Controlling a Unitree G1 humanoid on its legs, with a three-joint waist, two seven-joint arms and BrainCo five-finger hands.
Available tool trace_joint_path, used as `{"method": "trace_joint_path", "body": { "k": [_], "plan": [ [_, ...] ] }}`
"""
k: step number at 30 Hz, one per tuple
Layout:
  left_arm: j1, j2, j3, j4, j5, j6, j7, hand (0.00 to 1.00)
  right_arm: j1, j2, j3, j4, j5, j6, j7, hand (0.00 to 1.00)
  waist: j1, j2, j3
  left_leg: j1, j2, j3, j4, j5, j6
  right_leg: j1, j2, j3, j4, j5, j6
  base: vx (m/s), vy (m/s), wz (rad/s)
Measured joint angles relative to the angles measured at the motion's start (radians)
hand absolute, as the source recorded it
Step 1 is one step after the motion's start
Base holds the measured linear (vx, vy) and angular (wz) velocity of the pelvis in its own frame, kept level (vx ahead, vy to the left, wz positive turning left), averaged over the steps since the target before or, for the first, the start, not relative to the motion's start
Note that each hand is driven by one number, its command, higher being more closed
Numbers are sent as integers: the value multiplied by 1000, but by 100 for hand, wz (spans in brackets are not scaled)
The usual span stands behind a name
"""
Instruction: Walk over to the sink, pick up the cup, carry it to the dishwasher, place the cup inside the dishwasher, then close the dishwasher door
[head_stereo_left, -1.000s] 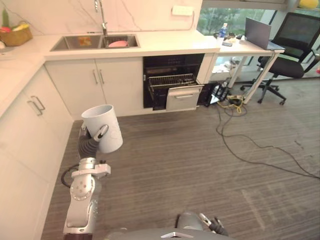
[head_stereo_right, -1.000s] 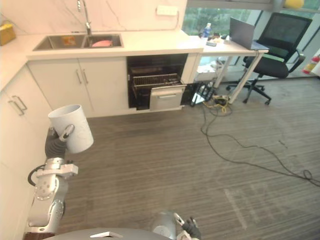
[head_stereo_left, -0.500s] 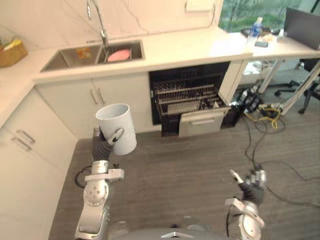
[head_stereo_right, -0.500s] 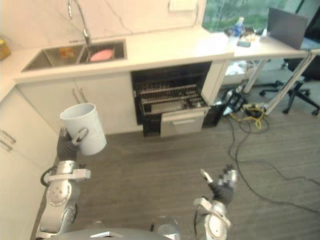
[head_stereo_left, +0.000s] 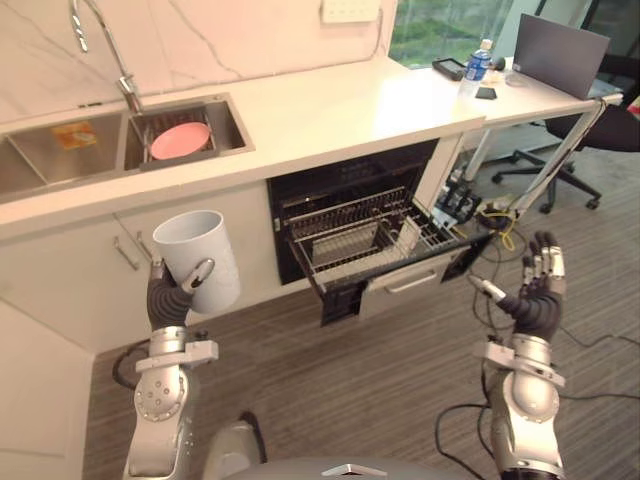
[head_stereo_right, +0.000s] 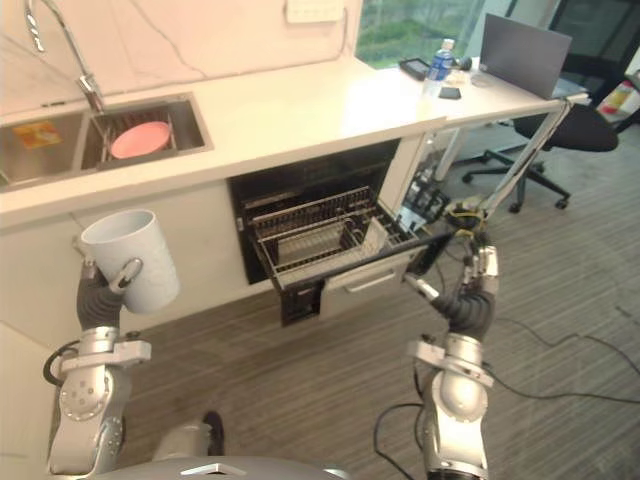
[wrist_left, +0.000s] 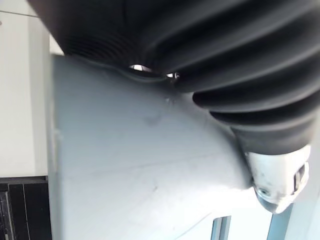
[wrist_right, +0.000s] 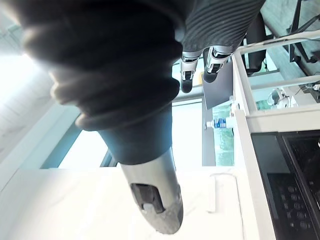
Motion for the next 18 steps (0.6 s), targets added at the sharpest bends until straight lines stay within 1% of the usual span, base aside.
{"method": "trace_joint_path", "body": {
  "k": [1, 2, 3, 4, 5, 6, 7, 8, 9, 10, 11, 12, 13, 14, 15, 16, 17, 18],
  "plan": [
    [-10, 2, 5, -2, 33, 0, -1, 100, -1, 2, 18, -42, 0, 1, 0, 0, 4, -1, 0, 6, -27, 9, 41, -51, 19, -55, -45, 0, 126, 84, -3, 392, 422, 18],
    [-23, 7, 15, -3, 73, 1, -2, 100, -3, 11, 44, -75, -14, 1, 0, 0, 7, -3, 1, 28, -53, 19, 64, -97, 45, -111, -97, 2, 258, 199, -4, 464, 485, 13],
    [-26, 8, 17, -4, 86, 3, -4, 100, -9, 15, 65, -81, -19, 1, 0, 0, 10, -5, 3, 47, -64, 25, 67, -115, 53, -143, -121, -1, 334, 232, -6, 388, 374, 3],
    [-26, 8, 26, -6, 98, 6, -4, 100, -18, 20, 97, -80, -46, 5, -1, 0, 14, 0, 6, 79, -73, 27, 63, -137, 66, -194, -146, -14, 450, 224, -20, 366, 298, -9],
    [-25, 12, 27, -6, 98, 19, -3, 100, -23, 25, 135, -79, -78, 13, -2, 0, 19, 18, 17, 135, -74, 27, 40, -154, 73, -241, -146, -54, 554, 177, -42, 342, 259, -12],
    [-21, 16, 26, -5, 97, 26, -1, 100, -26, 34, 154, -78, -90, 19, -2, 0, 22, 32, 22, 181, -74, 27, 4, -156, 74, -271, -132, -91, 578, 142, -49, 330, 242, -12],
    [-20, 19, 24, -6, 96, 27, 4, 100, -30, 44, 166, -78, -92, 19, -4, 0, 21, 41, 28, 222, -73, 27, -36, -155, 73, -303, -101, -121, 560, 101, -45, 290, 199, -12],
    [-20, 28, 24, -7, 95, 26, 5, 100, -32, 49, 174, -78, -100, 19, -14, 0, 19, 45, 30, 264, -72, 29, -81, -153, 71, -347, -53, -158, 486, 55, -36, 261, 125, -7],
    [-20, 35, 25, -7, 95, 25, 4, 100, -30, 48, 172, -79, -116, 20, -31, 0, 14, 43, 31, 297, -70, 30, -117, -154, 71, -381, -1, -202, 367, 27, -15, 295, 102, -3],
    [-19, 37, 24, -7, 93, 25, 3, 100, -30, 48, 172, -80, -116, 20, -41, 0, 13, 42, 31, 308, -70, 32, -132, -154, 68, -388, 20, -225, 301, 26, -10, 235, 55, 3],
    [-13, 40, 24, -5, 91, 22, 0, 100, -30, 49, 172, -82, -103, 22, -48, 0, 7, 32, 34, 336, -76, 32, -149, -163, 54, -391, 46, -285, 152, 85, -39, 313, 48, -7],
    [-12, 44, 24, -1, 91, 16, -2, 100, -31, 50, 172, -82, -85, 25, -47, 0, 7, 6, 38, 367, -96, 37, -153, -181, 43, -390, 52, -332, 63, 159, -91, 218, 30, -16],
    [-9, 37, 19, 9, 93, 14, 0, 100, -31, 45, 173, -82, -81, 30, -47, 0, 10, 13, 37, 376, -94, 37, -152, -189, 38, -377, 54, -335, 57, 145, -98, 351, 30, -26],
    [-5, 31, 0, 19, 93, 14, 6, 100, -31, 45, 173, -82, -82, 41, -48, 0, 8, 36, 27, 368, -74, 39, -148, -193, 33, -368, 79, -334, 16, 144, -98, 274, -2, -13],
    [-14, 32, -16, 19, 93, 9, 5, 100, -31, 44, 174, -82, -82, 44, -52, 0, 0, 44, 28, 357, -66, 36, -147, -194, 31, -363, 100, -336, -29, 143, -98, 326, -11, -4],
    [-22, 31, -22, 20, 92, 8, 4, 100, -32, 44, 174, -82, -82, 48, -58, 0, -1, 48, 31, 350, -61, 34, -144, -195, 30, -354, 114, -336, -55, 143, -98, 228, -25, -4],
    [-29, 28, -31, 20, 81, 7, 2, 100, -33, 45, 175, -82, -81, 63, -71, 0, 0, 56, 39, 353, -51, 34, -140, -195, 30, -328, 137, -336, -107, 144, -97, 155, -14, -11],
    [-28, 26, -32, 20, 74, 7, -1, 100, -32, 45, 176, -82, -83, 68, -82, 0, 0, 59, 41, 358, -47, 32, -138, -195, 30, -314, 146, -333, -125, 146, -94, 163, 7, -20]
  ]
}}
